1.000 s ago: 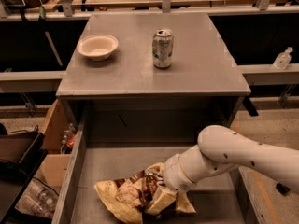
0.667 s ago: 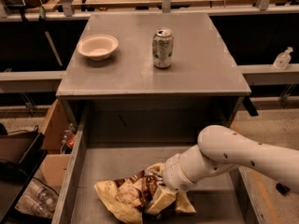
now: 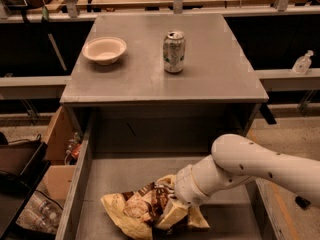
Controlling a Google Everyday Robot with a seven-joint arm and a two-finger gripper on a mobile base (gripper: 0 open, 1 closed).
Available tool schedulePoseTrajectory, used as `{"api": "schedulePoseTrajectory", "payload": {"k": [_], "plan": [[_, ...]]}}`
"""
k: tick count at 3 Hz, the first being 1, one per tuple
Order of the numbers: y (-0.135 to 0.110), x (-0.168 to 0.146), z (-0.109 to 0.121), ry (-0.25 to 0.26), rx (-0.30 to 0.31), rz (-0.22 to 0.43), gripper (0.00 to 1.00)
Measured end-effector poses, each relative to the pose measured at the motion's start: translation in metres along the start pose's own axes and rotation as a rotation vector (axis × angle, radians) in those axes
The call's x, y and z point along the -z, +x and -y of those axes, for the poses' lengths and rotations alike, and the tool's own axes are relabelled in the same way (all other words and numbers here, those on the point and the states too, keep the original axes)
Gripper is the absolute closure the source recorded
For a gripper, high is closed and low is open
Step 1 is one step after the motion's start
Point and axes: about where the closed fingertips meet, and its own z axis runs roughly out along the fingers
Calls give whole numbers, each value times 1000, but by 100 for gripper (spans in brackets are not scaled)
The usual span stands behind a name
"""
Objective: Pick brown chip bag from top drawer and place on counter
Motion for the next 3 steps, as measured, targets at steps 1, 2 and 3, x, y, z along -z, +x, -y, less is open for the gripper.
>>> {"api": "schedulePoseTrajectory", "payload": {"k": [1,2,3], "plan": [[0,0,0,0,0,0,100],[0,0,0,0,0,0,100],[0,0,0,0,0,0,100]]}}
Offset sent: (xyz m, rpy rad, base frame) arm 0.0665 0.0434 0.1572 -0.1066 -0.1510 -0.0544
